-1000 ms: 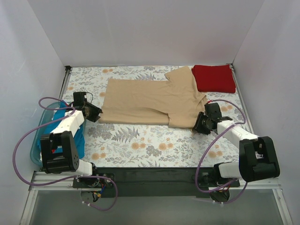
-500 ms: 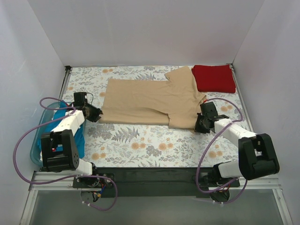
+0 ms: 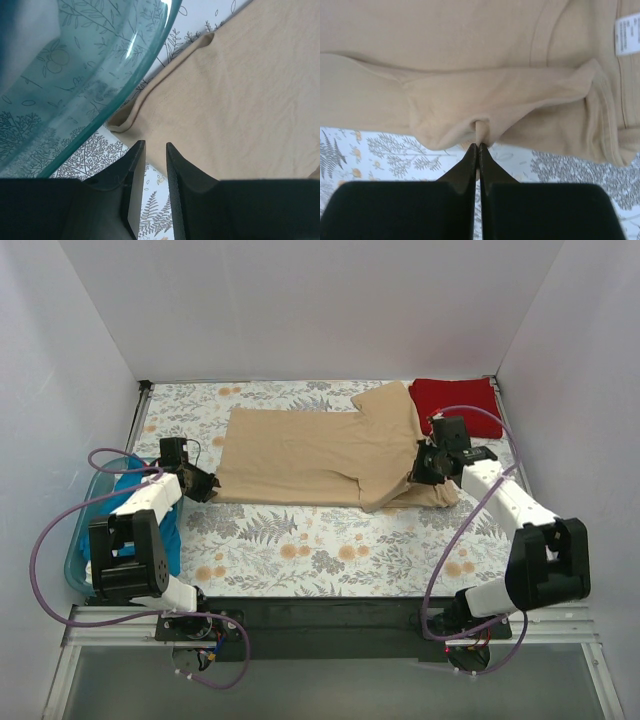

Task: Fold and stack the t-shirts
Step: Fold the tshirt

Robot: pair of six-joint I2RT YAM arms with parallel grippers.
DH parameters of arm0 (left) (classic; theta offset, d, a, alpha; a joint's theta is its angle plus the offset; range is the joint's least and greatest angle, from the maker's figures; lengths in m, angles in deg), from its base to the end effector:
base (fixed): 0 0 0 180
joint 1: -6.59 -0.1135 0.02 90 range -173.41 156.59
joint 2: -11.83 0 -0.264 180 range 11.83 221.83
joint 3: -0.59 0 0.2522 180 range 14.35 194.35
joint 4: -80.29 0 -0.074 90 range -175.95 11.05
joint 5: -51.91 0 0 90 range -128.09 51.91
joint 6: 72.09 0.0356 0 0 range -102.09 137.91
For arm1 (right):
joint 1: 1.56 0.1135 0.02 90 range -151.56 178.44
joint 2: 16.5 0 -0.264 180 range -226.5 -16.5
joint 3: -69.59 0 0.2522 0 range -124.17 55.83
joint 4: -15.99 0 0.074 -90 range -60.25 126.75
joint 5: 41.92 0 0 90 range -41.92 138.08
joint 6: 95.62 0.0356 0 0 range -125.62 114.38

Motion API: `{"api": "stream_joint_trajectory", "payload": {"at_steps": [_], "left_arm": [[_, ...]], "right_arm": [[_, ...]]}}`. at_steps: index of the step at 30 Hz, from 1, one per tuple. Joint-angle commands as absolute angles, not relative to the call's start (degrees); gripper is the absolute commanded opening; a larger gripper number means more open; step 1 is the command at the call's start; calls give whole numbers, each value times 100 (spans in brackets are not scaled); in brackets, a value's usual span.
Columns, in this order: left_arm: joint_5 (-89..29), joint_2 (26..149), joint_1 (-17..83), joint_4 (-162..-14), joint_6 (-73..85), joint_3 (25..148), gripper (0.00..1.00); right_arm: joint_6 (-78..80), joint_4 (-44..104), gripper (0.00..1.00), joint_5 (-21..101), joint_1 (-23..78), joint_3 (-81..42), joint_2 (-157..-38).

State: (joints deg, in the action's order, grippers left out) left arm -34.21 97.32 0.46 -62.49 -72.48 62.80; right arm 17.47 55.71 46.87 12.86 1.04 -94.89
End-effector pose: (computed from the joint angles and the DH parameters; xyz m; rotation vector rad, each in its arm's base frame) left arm 0.2835 0.0280 0.1817 -2.0364 1.8498 -0.5550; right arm 0.2772 0.0721 0.2456 0.1765 2.4550 0.3161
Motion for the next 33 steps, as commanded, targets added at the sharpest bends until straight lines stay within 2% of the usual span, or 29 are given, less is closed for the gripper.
{"api": "stream_joint_trajectory", "payload": {"at_steps": [1,9,20,33], "left_arm": [[-3414,9708,70,-6293,-7183,6269,22],[-3414,9770,79,-6310,-7148,6278,22],[-3422,9805,70,-6292,-7148,6331,22],[-3466,9875,62,-6275,-7139,6287,21]], "right_arm": [[1608,5454,1,4142,1066,-560,-10182],[1801,4866,1,3640,601,-1448,-11439],[2030,4048,1,3261,319,-1967,-12091],[2662,3432,1,3129,178,-2020,-12495]]}}
